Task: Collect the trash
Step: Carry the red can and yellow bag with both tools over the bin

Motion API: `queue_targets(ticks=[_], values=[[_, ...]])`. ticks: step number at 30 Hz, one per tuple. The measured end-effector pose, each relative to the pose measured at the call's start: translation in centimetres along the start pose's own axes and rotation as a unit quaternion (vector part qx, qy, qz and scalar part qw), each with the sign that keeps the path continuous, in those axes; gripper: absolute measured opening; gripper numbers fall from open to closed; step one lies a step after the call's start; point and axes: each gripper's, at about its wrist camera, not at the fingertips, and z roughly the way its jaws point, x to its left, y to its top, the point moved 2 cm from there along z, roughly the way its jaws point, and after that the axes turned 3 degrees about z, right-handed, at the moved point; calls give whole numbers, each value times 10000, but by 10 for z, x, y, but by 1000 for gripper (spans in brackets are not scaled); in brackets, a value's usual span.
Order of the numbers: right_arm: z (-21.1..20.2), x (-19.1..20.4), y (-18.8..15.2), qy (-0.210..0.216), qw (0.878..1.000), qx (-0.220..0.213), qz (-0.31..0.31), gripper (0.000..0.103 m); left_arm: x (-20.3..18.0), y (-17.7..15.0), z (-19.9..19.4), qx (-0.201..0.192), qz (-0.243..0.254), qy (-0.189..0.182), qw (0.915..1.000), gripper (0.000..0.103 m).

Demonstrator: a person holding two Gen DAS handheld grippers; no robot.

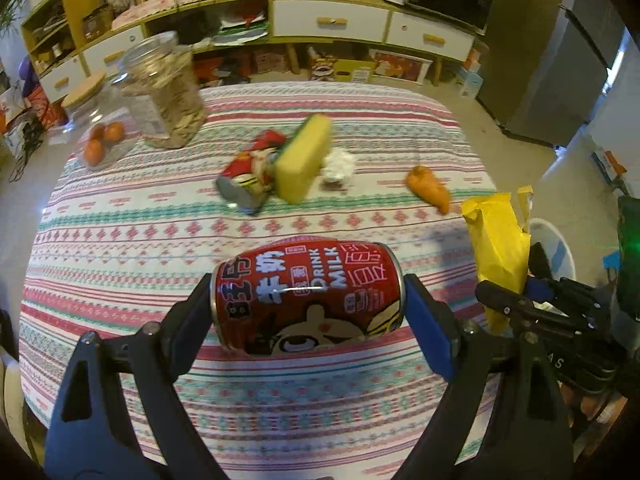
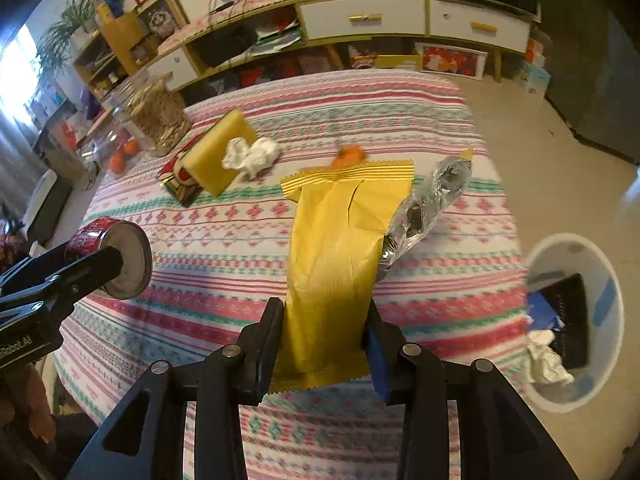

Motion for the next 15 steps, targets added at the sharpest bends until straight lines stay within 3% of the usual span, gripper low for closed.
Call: queue_targets(ticks=[15], values=[[-49,-99,-16,-423,9967,-184,661,39,-89,3,11,-24,538,-497,9973,90]])
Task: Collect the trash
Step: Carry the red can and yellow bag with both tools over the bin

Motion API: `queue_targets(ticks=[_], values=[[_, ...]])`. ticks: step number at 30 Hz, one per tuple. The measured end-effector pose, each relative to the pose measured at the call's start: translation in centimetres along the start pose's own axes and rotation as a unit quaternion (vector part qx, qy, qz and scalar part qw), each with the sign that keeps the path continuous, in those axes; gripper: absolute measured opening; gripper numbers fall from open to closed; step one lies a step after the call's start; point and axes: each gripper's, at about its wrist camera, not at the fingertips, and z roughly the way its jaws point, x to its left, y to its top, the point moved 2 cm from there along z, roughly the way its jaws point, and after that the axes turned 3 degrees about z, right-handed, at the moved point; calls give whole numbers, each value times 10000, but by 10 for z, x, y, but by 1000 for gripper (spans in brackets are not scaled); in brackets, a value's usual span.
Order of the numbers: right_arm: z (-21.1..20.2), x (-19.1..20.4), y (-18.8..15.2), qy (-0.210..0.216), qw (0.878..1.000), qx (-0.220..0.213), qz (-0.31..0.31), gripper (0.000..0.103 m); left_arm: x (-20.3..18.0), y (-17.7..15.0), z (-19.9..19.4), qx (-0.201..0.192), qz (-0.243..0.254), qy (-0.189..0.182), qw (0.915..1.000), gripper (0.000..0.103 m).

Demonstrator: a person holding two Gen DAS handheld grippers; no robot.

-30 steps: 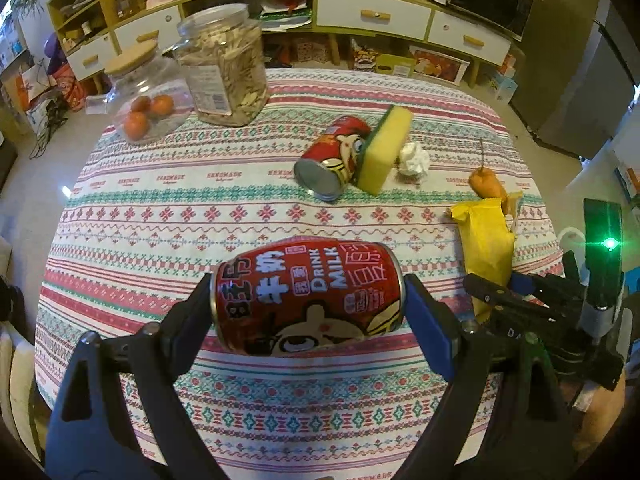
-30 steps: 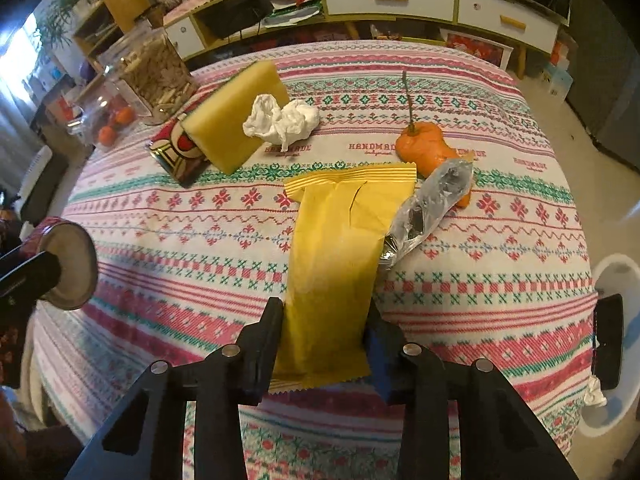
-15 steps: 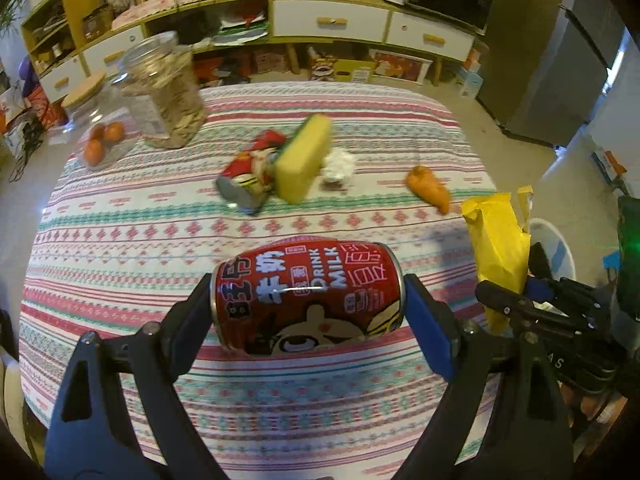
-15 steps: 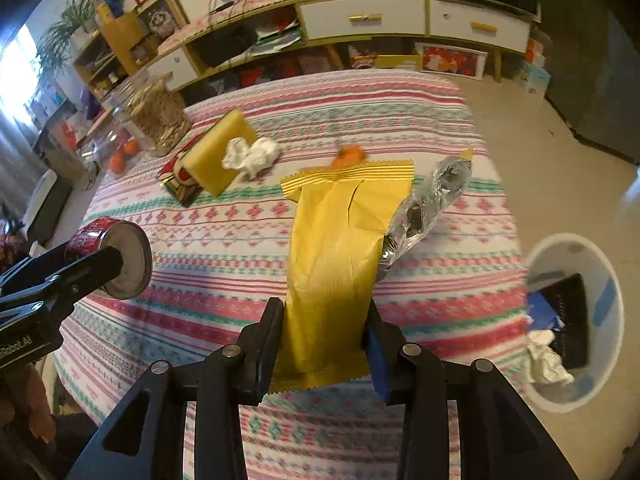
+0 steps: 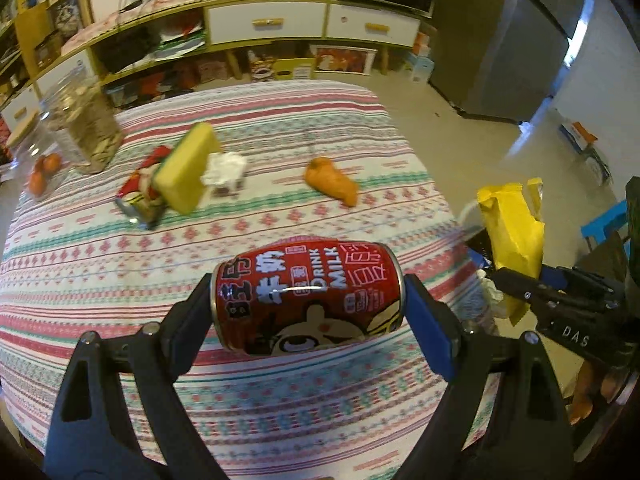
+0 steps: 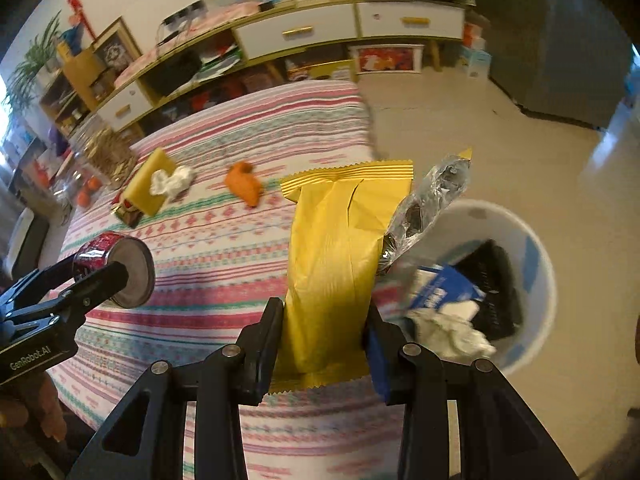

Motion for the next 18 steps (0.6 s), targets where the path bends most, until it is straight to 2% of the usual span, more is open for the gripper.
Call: queue_targets(ticks=[11,18], values=[[-14,-95,-11,-393,9964,33,754,40,-67,2,15,-60,464,-467,9978,90],[-27,-131,-22,-444,9937,-24,1024,40,-123,9,35,-205,958,-951,9906,90]])
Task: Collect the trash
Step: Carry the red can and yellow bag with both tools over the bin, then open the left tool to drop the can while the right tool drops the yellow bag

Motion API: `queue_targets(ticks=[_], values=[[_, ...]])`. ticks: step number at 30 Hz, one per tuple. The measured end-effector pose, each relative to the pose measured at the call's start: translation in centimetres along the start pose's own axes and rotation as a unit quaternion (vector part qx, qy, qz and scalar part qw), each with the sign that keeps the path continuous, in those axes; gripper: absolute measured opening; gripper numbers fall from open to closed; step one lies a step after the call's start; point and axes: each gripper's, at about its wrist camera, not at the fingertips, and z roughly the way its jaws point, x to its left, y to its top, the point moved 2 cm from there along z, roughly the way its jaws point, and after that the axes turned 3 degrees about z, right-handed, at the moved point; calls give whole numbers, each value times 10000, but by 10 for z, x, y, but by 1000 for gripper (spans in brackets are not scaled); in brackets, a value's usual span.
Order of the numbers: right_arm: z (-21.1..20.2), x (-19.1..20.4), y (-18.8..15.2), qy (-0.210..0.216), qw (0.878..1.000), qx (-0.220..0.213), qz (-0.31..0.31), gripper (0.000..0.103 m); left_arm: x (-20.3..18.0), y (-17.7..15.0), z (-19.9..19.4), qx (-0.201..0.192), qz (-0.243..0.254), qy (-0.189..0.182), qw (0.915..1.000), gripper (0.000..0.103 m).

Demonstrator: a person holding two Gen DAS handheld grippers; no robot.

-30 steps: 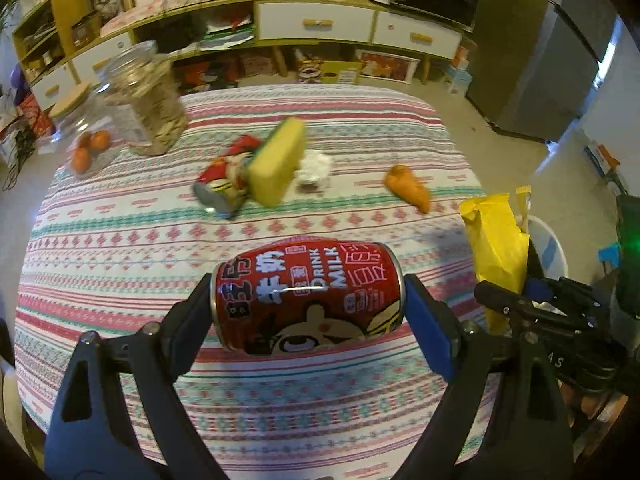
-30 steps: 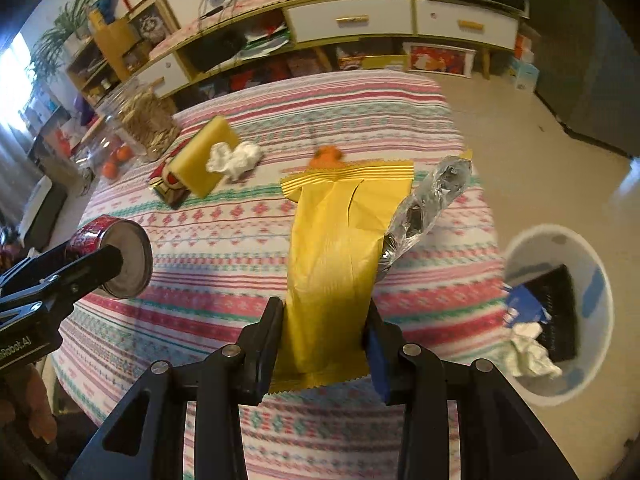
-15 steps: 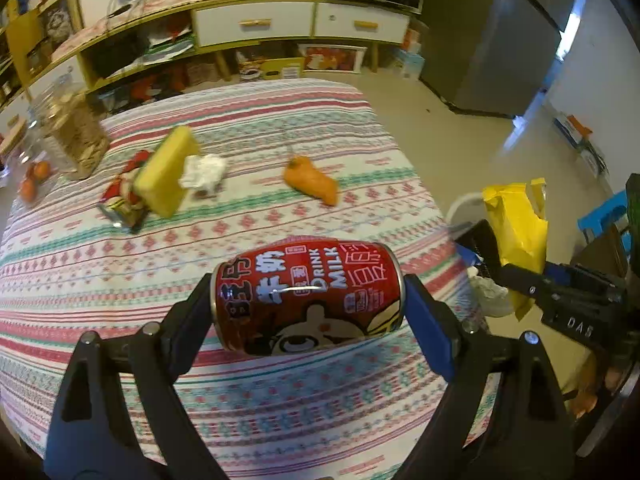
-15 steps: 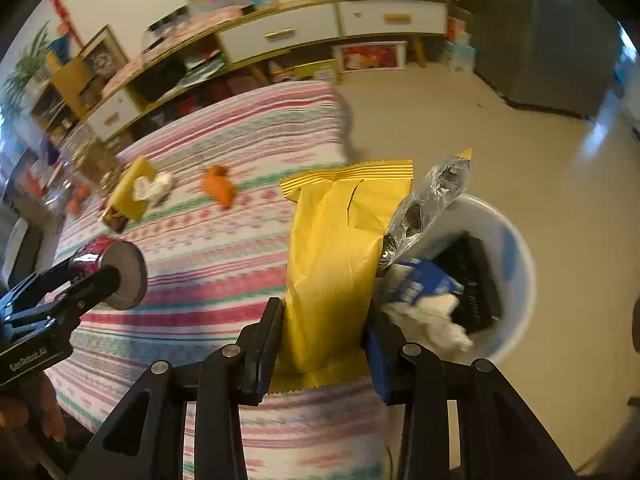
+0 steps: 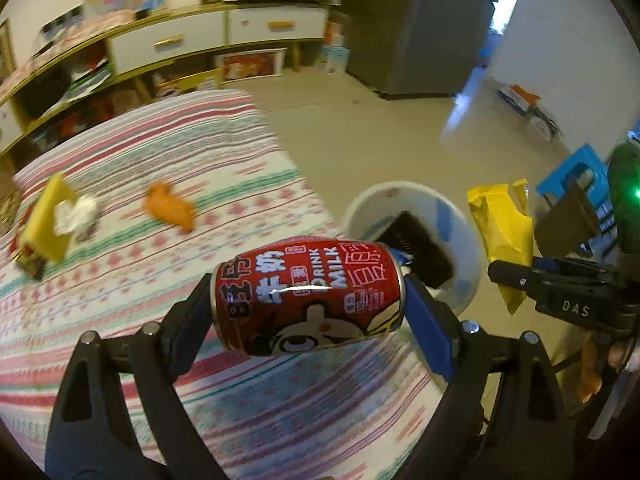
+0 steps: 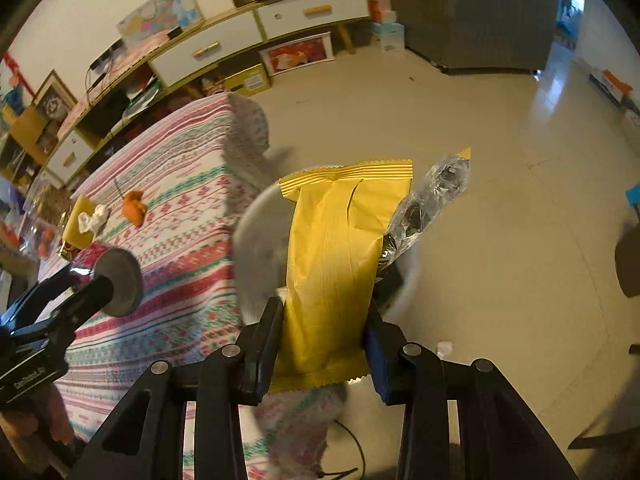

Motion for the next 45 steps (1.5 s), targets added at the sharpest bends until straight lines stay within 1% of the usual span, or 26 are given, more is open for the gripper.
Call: queue_targets(ticks=[4,8,14,16,17,19,22,27,33,38,39,41,43,45], values=[[-5,-21,1,-17,9998,-57,188,40,-26,6,21,-40,290,-226,9993,90],[-3,-32,2,-47,9996,-37,265,40,-49,12,37,-94,602,-378,9974,90],[-4,-38,3,-89,9995,-31,287,40,-59,20,50,-214,756,-610,9950,91],[-3,-38,4,-113,9995,-40,291,40,-57,22,52,-305,691,-507,9959,91],[-2,-39,4,-119,9995,-38,302,40,-56,23,52,-317,628,-519,9962,93],[0,-39,4,-138,9994,-25,322,40,-53,24,52,-301,494,-555,9968,95],[3,-39,4,-167,9993,7,333,40,-45,26,47,-262,404,-457,9978,95],[10,-31,7,-173,9994,72,295,41,-27,20,33,-111,379,-65,9992,95],[22,-14,9,-173,9996,163,170,42,-4,13,20,27,379,281,9989,95],[33,-1,9,-214,9995,238,77,43,14,6,11,165,236,286,9992,95],[35,0,9,-228,9994,241,68,44,17,5,9,169,226,302,9991,95],[38,1,11,-310,9991,238,134,69,23,4,5,180,215,338,9990,95],[36,0,12,-400,9988,171,214,75,31,2,0,201,175,352,9990,95],[35,0,14,-380,9988,157,249,75,39,0,-4,218,120,374,9990,95]])
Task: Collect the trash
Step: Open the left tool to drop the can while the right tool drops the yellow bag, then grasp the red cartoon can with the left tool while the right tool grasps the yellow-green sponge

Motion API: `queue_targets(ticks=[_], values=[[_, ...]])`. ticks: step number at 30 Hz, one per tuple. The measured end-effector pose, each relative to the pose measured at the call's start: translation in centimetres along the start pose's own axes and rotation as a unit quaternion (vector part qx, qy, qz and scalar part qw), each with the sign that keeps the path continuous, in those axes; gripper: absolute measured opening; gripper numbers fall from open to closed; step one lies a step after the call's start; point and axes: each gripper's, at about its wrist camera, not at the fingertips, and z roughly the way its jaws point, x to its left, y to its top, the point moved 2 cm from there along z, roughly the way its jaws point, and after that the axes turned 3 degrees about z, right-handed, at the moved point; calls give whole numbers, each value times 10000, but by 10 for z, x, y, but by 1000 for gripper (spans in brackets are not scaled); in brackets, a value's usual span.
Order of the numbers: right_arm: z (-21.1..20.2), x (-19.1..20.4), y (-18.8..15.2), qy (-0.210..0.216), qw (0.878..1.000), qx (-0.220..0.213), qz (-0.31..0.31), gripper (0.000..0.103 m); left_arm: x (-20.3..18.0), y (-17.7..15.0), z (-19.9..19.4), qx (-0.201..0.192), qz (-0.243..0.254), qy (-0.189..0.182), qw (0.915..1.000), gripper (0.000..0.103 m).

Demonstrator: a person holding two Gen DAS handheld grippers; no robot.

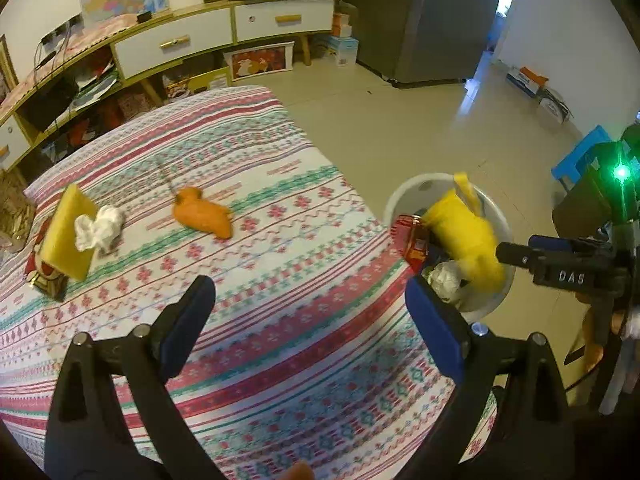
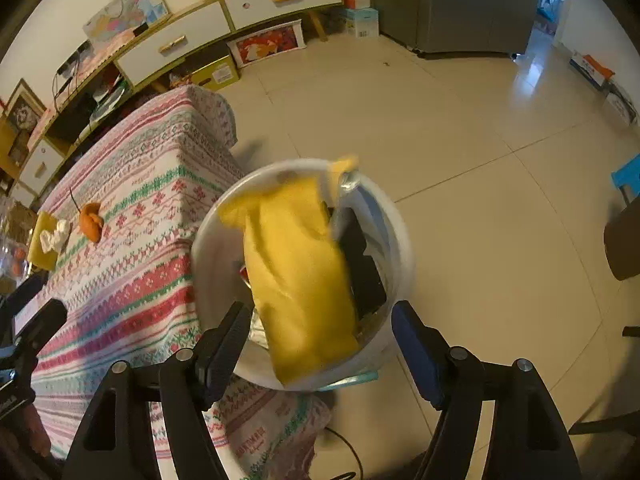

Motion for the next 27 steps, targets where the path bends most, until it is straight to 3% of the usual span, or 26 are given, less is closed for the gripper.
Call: queue_targets(ticks=[10,27], values=[[-9,14,-1,-28,9999,-79,-104,77,35,-8,-16,31,-244,150,9996,95],[-19,84,0,182,9974,-267,-647,78,98,-23,-36,39,-619,605,9962,95]])
